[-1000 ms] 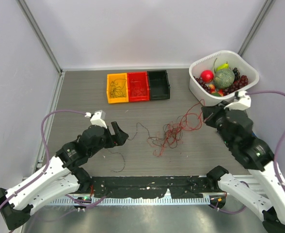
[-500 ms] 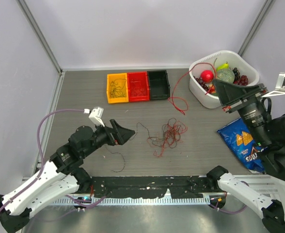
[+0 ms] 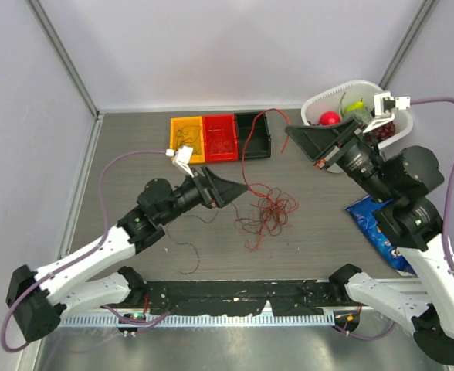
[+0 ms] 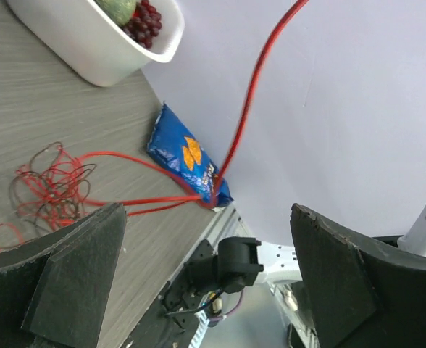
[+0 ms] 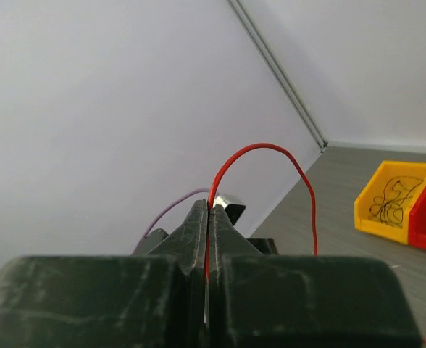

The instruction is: Untangle the cables

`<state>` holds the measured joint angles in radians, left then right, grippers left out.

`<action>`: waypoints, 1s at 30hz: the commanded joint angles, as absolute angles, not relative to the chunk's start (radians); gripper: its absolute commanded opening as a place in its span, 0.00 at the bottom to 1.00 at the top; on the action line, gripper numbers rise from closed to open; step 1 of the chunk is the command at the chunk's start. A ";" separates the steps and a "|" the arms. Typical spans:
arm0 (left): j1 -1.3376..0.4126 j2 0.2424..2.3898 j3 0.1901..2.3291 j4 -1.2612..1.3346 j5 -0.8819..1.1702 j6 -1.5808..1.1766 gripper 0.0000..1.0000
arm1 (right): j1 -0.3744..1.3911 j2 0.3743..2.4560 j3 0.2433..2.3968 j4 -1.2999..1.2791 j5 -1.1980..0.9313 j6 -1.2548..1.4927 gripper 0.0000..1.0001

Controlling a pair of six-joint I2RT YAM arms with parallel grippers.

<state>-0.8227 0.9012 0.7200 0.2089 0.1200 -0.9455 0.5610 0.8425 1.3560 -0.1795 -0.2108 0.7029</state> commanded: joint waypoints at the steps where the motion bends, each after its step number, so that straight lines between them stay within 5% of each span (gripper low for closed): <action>1: -0.822 1.056 0.687 0.572 0.222 -1.092 1.00 | 0.565 0.836 1.358 -0.083 -0.273 0.752 0.01; 6: -0.842 1.138 0.621 0.780 0.261 -1.184 1.00 | 0.563 0.839 1.368 -0.104 -0.256 0.716 0.01; 20: -0.871 1.258 0.698 0.710 0.009 -1.161 0.98 | 0.565 0.813 1.313 -0.043 -0.242 0.724 0.01; 27: -0.870 1.362 0.762 0.745 -0.028 -1.213 0.61 | 0.565 0.775 1.255 -0.034 -0.227 0.730 0.01; 30: -0.868 1.368 0.768 0.752 -0.051 -1.210 0.36 | 0.566 0.752 1.223 -0.043 -0.221 0.730 0.01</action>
<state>-0.8696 1.3712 0.7185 0.6754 0.0086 -1.2030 0.5610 0.7822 1.2472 -0.0902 -0.2371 0.7296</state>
